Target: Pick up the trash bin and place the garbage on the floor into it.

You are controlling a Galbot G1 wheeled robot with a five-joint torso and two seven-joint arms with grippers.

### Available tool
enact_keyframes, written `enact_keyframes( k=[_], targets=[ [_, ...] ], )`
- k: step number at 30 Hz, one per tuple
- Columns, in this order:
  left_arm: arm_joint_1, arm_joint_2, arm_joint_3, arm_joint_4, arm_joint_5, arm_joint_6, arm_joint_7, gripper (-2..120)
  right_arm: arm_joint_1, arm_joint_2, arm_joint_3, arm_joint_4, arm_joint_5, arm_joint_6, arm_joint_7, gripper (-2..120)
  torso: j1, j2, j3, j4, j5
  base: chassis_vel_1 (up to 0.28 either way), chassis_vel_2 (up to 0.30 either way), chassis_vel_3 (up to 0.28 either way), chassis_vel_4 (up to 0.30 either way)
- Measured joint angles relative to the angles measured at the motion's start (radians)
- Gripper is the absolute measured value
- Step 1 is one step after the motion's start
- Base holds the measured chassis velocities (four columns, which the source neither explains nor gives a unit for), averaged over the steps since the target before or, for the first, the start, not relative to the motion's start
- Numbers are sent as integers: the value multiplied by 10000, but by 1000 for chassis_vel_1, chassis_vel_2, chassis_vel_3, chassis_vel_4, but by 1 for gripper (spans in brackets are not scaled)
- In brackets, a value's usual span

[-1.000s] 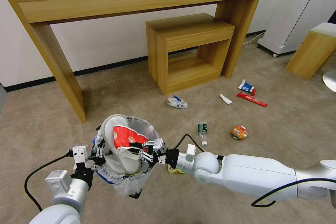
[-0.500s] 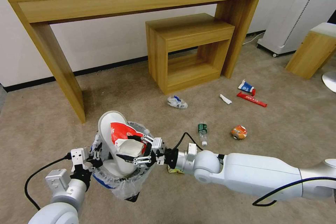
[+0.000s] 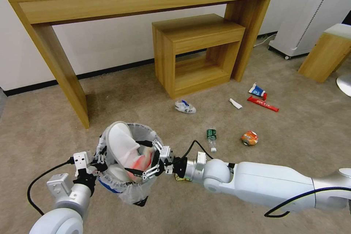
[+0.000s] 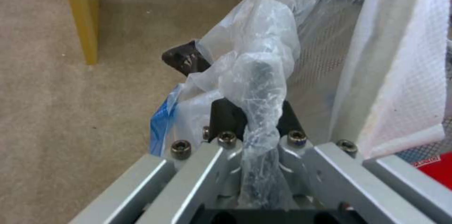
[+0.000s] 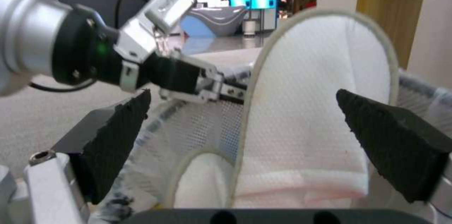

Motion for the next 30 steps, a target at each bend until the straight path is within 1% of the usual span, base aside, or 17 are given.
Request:
enact_keyframes(
  k=[4, 7, 8, 11, 12, 15, 16, 18, 19, 20, 21, 23, 24, 26, 27, 28, 30],
  targets=[
    [64, -14, 86, -74, 18, 49, 14, 3, -6, 82, 1, -193, -72, 2, 4, 100, 1, -1, 0, 0, 0, 0, 0, 0, 0],
    [83, 258, -150, 255, -40, 53, 21, 3, -144, 61, 410, -84, 4, -72, 191, 100, 0, 0, 0, 1, -1, 0, 0, 0, 0],
    [83, 258, -150, 255, -40, 53, 21, 3, -144, 61, 410, -84, 4, -72, 191, 100, 0, 0, 0, 1, -1, 0, 0, 0, 0],
    [-39, 407, -228, 665, -76, 46, 9, 3, -454, -97, 1264, 222, 122, -384, 685, 100, 0, 0, 1, 2, -1, 0, 0, 0, 0],
    [-39, 407, -228, 665, -76, 46, 9, 3, -454, -97, 1264, 222, 122, -384, 685, 100, 0, 0, 1, 2, -1, 0, 0, 0, 0],
    [-257, 448, -163, 1023, -87, 41, 12, 3, -1045, -409, 2392, 665, 248, -766, 1491, 100, 0, 0, 0, 0, -1, 0, 0, 0, 0],
    [-257, 448, -163, 1023, -87, 41, 12, 3, -1045, -409, 2392, 665, 248, -766, 1491, 100, 0, 0, 0, 0, -1, 0, 0, 0, 0],
    [-429, 510, -156, 1308, -123, 34, -7, 3, -1617, -715, 3147, 972, 378, -1140, 2092, 100, 0, 0, 0, 0, 0, 0, 0, 0, 0],
    [-555, 562, -111, 1478, -167, 33, -20, 3, -2101, -1005, 3700, 1166, 495, -1452, 2488, 100, 0, 0, 0, 3, 2, 0, 0, 0, 0],
    [-555, 562, -111, 1478, -167, 33, -20, 3, -2101, -1005, 3700, 1166, 495, -1452, 2488, 100, 0, 0, 0, 3, 2, 0, 0, 0, 0],
    [-674, 614, -38, 1587, -222, 33, -36, 3, -2593, -1324, 4210, 1315, 577, -1697, 2824, 100, 0, 0, 0, 4, 2, 0, 0, 0, 0],
    [-860, 684, 90, 1716, -323, 34, -55, 3, -3436, -1968, 5062, 1594, 675, -2320, 3586, 100, 0, 0, 0, -7, 2, 0, 0, 0, 0],
    [-860, 684, 90, 1716, -323, 34, -55, 3, -3436, -1968, 5062, 1594, 675, -2320, 3586, 100, 0, 0, 0, -7, 2, 0, 0, 0, 0],
    [-943, 697, 147, 1781, -339, 34, -55, 3, -4076, -2560, 5510, 1759, 748, -2824, 4380, 100, 0, 0, 0, -8, 1, 0, 0, 0, 0],
    [-965, 697, 163, 1796, -341, 34, -62, 3, -4289, -2758, 5605, 1772, 757, -2917, 4512, 100, 0, 0, 0, -4, 3, 0, 0, 0, 0],
    [-965, 697, 163, 1796, -341, 34, -62, 3, -4289, -2758, 5605, 1772, 757, -2917, 4512, 100, 0, 0, 0, -4, 3, 0, 0, 0, 0],
    [-1004, 674, 184, 1814, -328, 34, -70, 3, -4735, -3148, 5729, 1738, 701, -2991, 4693, 100, 0, 0, -1, 1, 2, 0, 0, 0, 0]
  ],
)
